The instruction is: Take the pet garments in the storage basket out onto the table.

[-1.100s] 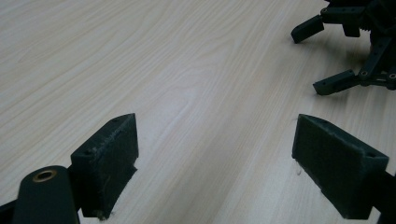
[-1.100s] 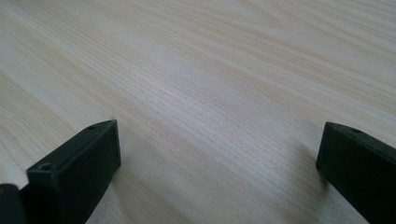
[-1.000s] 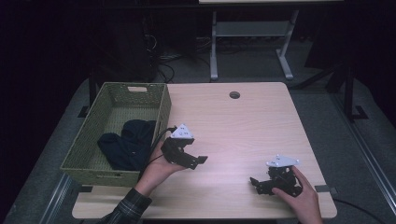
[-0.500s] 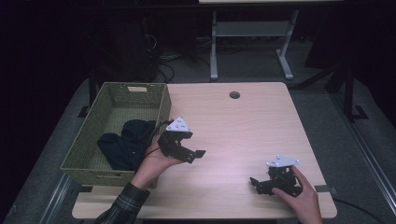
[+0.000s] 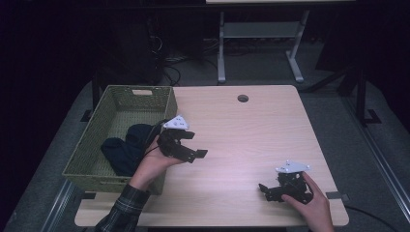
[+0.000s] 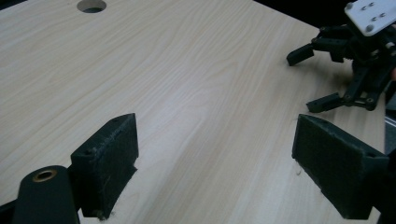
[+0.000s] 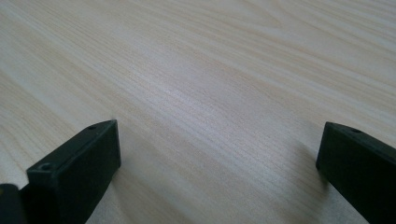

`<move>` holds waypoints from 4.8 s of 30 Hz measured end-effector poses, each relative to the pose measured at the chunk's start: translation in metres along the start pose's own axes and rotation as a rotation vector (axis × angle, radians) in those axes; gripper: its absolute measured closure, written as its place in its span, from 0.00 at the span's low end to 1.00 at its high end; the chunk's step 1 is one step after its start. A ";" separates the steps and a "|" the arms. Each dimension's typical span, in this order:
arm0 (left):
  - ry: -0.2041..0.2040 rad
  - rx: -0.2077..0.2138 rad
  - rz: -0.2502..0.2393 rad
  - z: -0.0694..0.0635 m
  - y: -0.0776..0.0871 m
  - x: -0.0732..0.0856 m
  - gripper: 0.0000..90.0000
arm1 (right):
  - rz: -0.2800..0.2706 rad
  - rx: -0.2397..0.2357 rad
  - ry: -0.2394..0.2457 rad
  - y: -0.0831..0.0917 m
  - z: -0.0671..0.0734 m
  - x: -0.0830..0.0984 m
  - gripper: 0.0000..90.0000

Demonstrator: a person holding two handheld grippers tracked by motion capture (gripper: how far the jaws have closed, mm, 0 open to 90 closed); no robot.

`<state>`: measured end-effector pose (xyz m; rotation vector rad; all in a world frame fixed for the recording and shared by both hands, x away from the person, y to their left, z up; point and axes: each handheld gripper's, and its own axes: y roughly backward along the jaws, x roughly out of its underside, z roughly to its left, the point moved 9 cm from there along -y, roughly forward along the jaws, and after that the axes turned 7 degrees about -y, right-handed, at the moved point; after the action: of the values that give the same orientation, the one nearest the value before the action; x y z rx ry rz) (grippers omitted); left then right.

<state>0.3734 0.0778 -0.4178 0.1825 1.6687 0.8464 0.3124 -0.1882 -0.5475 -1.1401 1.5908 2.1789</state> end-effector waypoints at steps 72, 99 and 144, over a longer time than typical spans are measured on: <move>0.160 -0.317 0.181 0.119 0.104 0.115 0.16 | 0.000 0.000 0.002 0.000 0.000 0.000 0.00; 0.145 -0.206 0.457 0.111 0.063 0.158 0.14 | -0.001 0.000 0.002 0.000 0.000 0.000 0.00; 0.295 -0.257 -0.086 0.120 0.144 0.081 0.76 | 0.000 0.000 0.004 0.000 0.000 0.000 0.00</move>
<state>0.4120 0.2772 -0.3984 -0.1993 1.8053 1.0509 0.3126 -0.1884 -0.5475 -1.1448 1.5926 2.1776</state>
